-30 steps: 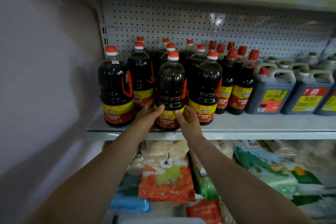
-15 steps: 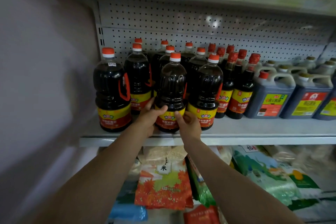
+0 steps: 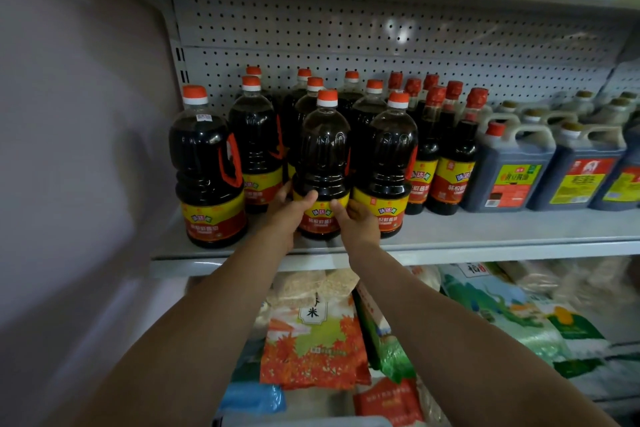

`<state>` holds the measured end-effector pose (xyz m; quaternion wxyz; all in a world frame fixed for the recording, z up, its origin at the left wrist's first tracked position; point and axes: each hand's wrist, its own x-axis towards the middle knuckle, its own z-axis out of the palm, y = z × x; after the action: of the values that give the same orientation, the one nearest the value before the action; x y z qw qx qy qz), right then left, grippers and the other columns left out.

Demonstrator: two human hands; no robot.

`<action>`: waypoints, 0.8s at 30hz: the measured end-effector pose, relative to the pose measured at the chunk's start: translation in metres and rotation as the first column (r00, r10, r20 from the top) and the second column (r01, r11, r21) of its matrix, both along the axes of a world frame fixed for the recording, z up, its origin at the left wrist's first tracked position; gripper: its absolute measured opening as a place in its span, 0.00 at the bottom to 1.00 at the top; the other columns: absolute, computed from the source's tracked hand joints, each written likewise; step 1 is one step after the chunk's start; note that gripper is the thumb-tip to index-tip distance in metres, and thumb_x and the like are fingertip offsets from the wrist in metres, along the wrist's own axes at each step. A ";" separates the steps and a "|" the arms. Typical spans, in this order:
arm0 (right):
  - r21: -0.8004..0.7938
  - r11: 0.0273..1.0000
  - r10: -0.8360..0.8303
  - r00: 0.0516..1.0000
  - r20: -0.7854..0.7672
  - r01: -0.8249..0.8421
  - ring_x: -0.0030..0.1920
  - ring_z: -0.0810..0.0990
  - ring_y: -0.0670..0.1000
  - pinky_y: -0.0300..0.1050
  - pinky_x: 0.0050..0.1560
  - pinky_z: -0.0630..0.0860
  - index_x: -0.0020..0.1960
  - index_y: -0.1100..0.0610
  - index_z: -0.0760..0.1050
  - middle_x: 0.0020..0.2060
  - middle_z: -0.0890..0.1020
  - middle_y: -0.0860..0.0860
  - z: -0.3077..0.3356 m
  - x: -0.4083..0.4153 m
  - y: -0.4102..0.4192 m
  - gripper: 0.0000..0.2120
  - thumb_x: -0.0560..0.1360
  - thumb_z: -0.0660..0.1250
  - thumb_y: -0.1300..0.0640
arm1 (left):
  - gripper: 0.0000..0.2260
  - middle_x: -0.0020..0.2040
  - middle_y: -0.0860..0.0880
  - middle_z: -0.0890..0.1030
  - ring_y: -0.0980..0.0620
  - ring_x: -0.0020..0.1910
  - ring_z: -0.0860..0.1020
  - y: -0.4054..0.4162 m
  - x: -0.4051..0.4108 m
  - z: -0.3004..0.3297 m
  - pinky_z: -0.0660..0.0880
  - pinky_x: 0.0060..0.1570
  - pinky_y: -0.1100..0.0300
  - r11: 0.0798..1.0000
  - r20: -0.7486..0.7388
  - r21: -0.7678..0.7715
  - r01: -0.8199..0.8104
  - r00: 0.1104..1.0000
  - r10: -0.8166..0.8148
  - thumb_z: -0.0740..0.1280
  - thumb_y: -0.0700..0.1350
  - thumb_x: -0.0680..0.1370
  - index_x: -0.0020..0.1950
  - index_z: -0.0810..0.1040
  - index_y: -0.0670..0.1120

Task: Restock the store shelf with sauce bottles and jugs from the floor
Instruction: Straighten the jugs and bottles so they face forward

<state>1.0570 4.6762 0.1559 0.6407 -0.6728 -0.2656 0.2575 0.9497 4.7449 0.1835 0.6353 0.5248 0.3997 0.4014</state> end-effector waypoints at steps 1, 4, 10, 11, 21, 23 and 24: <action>-0.018 1.000 -0.015 1.000 -0.005 0.015 0.56 0.83 0.52 0.51 0.60 0.79 0.61 0.56 0.81 0.54 0.85 0.51 0.001 -0.003 -0.001 0.20 0.77 0.72 0.43 | 0.25 0.63 0.51 0.76 0.49 0.60 0.74 -0.008 -0.004 0.000 0.71 0.56 0.52 1.000 -0.030 0.012 -0.029 0.999 0.029 0.72 0.49 0.78 0.73 0.71 0.52; -0.029 0.989 -0.145 0.989 0.040 0.146 0.48 0.79 0.50 0.45 0.49 0.73 0.56 0.57 0.79 0.47 0.83 0.49 0.006 -0.017 -0.006 0.19 0.76 0.72 0.42 | 0.22 0.60 0.51 0.79 0.49 0.61 0.77 -0.015 -0.027 -0.011 0.74 0.62 0.50 0.983 -0.128 0.123 -0.134 0.980 0.150 0.72 0.55 0.76 0.67 0.75 0.48; 0.054 0.995 0.073 0.984 0.165 -0.083 0.46 0.79 0.46 0.44 0.50 0.75 0.58 0.57 0.80 0.44 0.81 0.47 0.010 -0.076 0.004 0.16 0.77 0.72 0.46 | 0.14 0.41 0.51 0.80 0.50 0.43 0.80 -0.002 -0.107 -0.013 0.77 0.47 0.50 0.764 -0.031 0.378 -0.522 0.818 0.574 0.68 0.59 0.77 0.44 0.74 0.49; 0.066 0.985 0.143 0.975 0.169 -0.156 0.47 0.80 0.45 0.45 0.52 0.77 0.60 0.57 0.79 0.44 0.81 0.46 0.011 -0.086 0.007 0.17 0.78 0.72 0.47 | 0.13 0.41 0.50 0.78 0.48 0.44 0.79 0.004 -0.119 -0.008 0.75 0.47 0.52 0.700 -0.010 0.405 -0.588 0.763 0.646 0.68 0.58 0.77 0.42 0.72 0.50; -0.004 0.855 0.514 0.847 -0.138 -0.519 0.78 0.64 0.51 0.57 0.78 0.62 0.80 0.41 0.61 0.78 0.67 0.45 0.031 -0.142 0.061 0.36 0.73 0.65 0.36 | 0.30 0.73 0.49 0.72 0.46 0.70 0.72 0.070 -0.177 0.001 0.71 0.67 0.50 0.974 -0.032 -0.054 -0.218 0.976 0.216 0.67 0.62 0.77 0.76 0.68 0.53; 0.011 0.853 0.519 0.844 -0.133 -0.522 0.77 0.65 0.51 0.58 0.77 0.63 0.80 0.38 0.59 0.77 0.67 0.45 0.025 -0.144 0.066 0.40 0.70 0.65 0.35 | 0.29 0.71 0.49 0.74 0.47 0.69 0.72 0.072 -0.180 -0.003 0.70 0.68 0.51 0.985 -0.002 -0.051 -0.167 0.986 0.167 0.69 0.60 0.77 0.75 0.69 0.51; 0.015 0.855 0.516 0.846 -0.133 -0.519 0.77 0.66 0.51 0.58 0.77 0.63 0.80 0.38 0.58 0.77 0.68 0.45 0.024 -0.145 0.065 0.39 0.71 0.64 0.36 | 0.28 0.71 0.49 0.74 0.47 0.70 0.72 0.072 -0.181 -0.005 0.69 0.68 0.52 0.989 0.025 -0.042 -0.139 0.990 0.140 0.69 0.59 0.77 0.75 0.69 0.51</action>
<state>0.9120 4.7410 0.1798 0.5565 -0.5646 -0.3914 0.4672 0.7685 4.8168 0.1785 0.6216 0.4771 0.4344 0.4443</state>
